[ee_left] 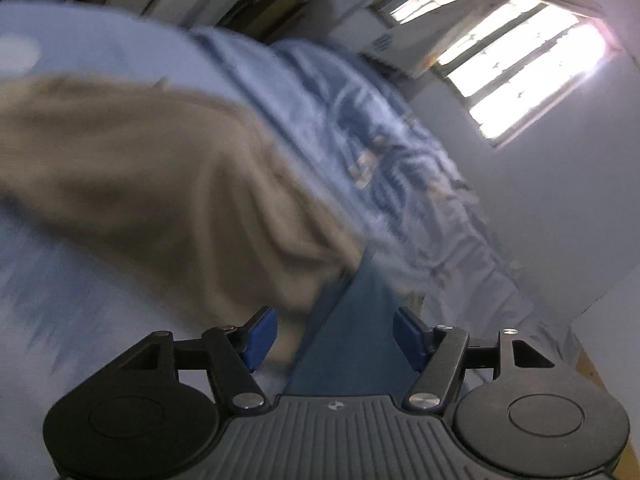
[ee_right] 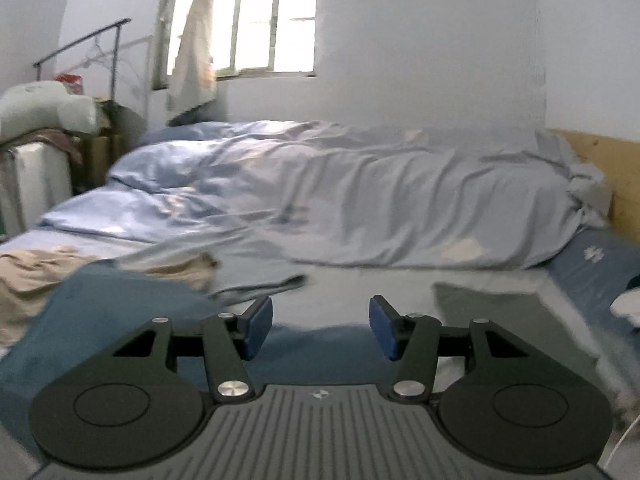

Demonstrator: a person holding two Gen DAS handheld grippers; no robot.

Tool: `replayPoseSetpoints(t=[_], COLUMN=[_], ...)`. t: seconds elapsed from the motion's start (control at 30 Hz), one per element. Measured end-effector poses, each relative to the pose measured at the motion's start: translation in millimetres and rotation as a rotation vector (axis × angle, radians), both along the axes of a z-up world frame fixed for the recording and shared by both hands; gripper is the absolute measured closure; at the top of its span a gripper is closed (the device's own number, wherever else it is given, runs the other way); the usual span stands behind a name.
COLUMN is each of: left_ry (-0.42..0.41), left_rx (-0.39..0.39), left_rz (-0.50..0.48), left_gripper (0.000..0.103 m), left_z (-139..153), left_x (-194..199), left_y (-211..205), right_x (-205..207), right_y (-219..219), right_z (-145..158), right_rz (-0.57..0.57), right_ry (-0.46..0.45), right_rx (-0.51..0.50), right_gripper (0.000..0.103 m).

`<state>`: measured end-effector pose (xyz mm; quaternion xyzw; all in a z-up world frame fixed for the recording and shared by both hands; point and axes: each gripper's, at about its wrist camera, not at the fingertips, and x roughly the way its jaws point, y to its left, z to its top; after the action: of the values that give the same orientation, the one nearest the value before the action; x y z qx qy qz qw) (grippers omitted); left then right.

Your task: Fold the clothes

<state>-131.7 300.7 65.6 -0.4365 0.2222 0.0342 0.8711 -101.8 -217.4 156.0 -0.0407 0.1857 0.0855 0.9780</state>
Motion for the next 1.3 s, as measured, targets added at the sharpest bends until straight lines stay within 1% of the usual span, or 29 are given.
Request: replayPoseSetpoints(t=[0.03,0.1,0.23,0.3,0.4,0.5,0.57,0.6,0.63,0.67,0.7,0.73,0.8,0.83,0.93,1.03,1.07,1.1,1.13,1.17,1.2,1.23,1.3], left_ry=[0.016,0.04,0.079,0.1,0.101,0.094,0.089,0.089,0.09,0.098,0.109,0.117,0.1,0.092,0.058,0.038,0.035,0.033,0.027,0.022,0.016,0.011,0.01], left_rx=[-0.026,-0.077,-0.137,-0.184,-0.23,-0.27,-0.273,-0.268,-0.263,-0.262,-0.262,-0.266,-0.295,-0.298,-0.284,-0.285,-0.293,-0.3,-0.306,-0.312,-0.317,-0.313,-0.3], left_rz=[0.005,0.009,-0.011,-0.023,-0.022,-0.001,0.007,0.009,0.01,0.007,0.009,0.012,0.017,0.016,-0.005,-0.026,-0.028,-0.029,-0.032,-0.034,-0.038,-0.042,-0.042], left_gripper=[0.04,0.04,0.04,0.04,0.04,0.04,0.044,0.054,0.074,0.083,0.09,0.092,0.097,0.098,0.1,0.1,0.1,0.1,0.1,0.1,0.1,0.1,0.096], left_z=[-7.5,-23.0,-46.5,-58.1,-68.4,-76.2,-78.5,-78.2,-78.1,-78.8,-79.4,-80.2,-81.1,-79.7,-72.8,-69.7,-70.1,-70.4,-70.4,-70.3,-70.1,-69.4,-69.3], left_x=[-9.5,-25.3,-47.7,-55.6,-59.5,-53.3,-49.5,-49.2,-48.8,-48.2,-48.3,-48.8,-51.3,-51.6,-52.2,-51.0,-50.7,-50.3,-50.0,-49.8,-49.5,-49.6,-49.8], left_y=[-1.0,-5.2,-16.7,-20.9,-24.4,-24.8,-25.5,-25.8,-25.8,-24.9,-24.1,-22.8,-17.9,-16.5,-17.4,-19.1,-18.8,-18.3,-18.2,-18.0,-17.9,-18.0,-18.5], right_x=[-9.9,-29.8,-61.0,-75.2,-88.8,-97.8,-103.3,-105.8,-109.9,-114.0,-117.4,-120.8,-126.2,-128.1,-128.3,-126.5,-125.3,-122.8,-120.1,-116.0,-112.0,-109.2,-103.6], right_y=[10.1,35.6,85.7,109.0,138.2,162.7,182.5,193.4,207.1,220.8,233.8,246.7,271.8,283.9,310.2,332.2,336.8,341.2,345.7,349.2,352.6,352.6,352.6], right_z=[-3.6,-14.0,-34.8,-43.1,-53.3,-62.7,-69.7,-73.4,-77.7,-82.1,-87.1,-92.1,-103.3,-109.5,-129.4,-151.9,-156.7,-160.0,-163.3,-165.2,-167.0,-165.6,-163.0], right_rz=[0.016,0.071,0.171,0.234,0.311,0.365,0.414,0.445,0.483,0.522,0.566,0.609,0.68,0.709,0.761,0.798,0.801,0.79,0.78,0.769,0.758,0.756,0.752], right_ry=[0.001,0.001,0.017,0.021,0.026,0.043,0.043,0.041,0.027,0.014,-0.002,-0.018,-0.051,-0.068,-0.114,-0.17,-0.177,-0.185,-0.191,-0.188,-0.184,-0.183,-0.179], right_rx=[0.007,-0.011,-0.033,-0.052,-0.082,-0.097,-0.136,-0.161,-0.197,-0.233,-0.272,-0.312,-0.394,-0.435,-0.547,-0.661,-0.683,-0.702,-0.721,-0.733,-0.743,-0.732,-0.71], right_gripper=[0.048,0.048,0.048,0.048,0.048,0.048,0.048,0.048,0.048,0.048,0.048,0.048,0.048,0.048,0.048,0.051,0.054,0.06,0.076,0.087,0.091,0.098,0.1])
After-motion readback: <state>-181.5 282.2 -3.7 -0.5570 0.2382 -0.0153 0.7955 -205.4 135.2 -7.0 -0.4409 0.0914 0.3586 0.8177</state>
